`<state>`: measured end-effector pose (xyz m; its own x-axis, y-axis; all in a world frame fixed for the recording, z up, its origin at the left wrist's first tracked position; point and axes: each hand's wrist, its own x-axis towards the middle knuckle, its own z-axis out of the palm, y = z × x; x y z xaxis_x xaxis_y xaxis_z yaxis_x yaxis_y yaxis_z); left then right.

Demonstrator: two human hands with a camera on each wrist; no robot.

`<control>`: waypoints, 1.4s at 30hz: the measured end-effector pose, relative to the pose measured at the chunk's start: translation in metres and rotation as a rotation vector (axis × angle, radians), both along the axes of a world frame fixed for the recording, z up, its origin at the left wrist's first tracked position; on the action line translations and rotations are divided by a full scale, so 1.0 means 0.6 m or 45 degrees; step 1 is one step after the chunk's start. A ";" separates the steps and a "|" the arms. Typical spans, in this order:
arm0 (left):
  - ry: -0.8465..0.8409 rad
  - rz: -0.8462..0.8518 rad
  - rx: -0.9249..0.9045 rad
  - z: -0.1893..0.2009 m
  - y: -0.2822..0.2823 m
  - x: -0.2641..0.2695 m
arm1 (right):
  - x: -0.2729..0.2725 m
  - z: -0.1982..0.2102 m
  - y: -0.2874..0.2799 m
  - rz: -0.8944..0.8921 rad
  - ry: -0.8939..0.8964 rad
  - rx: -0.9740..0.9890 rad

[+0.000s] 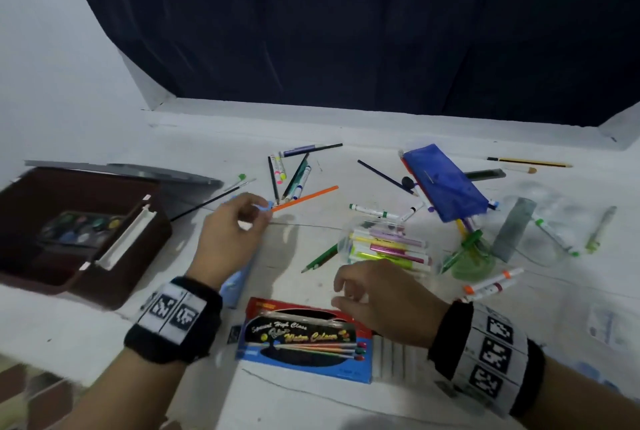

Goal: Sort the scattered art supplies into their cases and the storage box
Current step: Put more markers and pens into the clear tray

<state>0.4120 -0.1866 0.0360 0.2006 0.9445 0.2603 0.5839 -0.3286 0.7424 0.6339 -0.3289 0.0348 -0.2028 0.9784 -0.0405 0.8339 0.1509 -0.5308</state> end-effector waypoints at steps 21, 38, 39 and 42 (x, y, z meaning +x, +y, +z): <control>1.165 -0.063 -0.260 -0.047 0.368 0.013 | -0.097 -0.020 0.133 -0.130 0.149 -0.375; 0.107 -0.172 -0.041 0.075 0.181 0.017 | -0.042 0.029 0.043 -0.420 0.716 -0.148; 0.001 -0.220 -0.051 0.082 0.148 0.016 | -0.032 0.032 0.031 -0.446 0.727 -0.134; -0.313 -0.405 -0.203 0.094 0.059 0.021 | 0.007 0.033 -0.009 -0.499 0.725 -0.115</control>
<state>0.4245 -0.1510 0.0923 0.4383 0.8780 0.1923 0.2713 -0.3332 0.9030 0.6382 -0.3345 0.0545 0.1509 0.9815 -0.1177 0.4057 -0.1701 -0.8981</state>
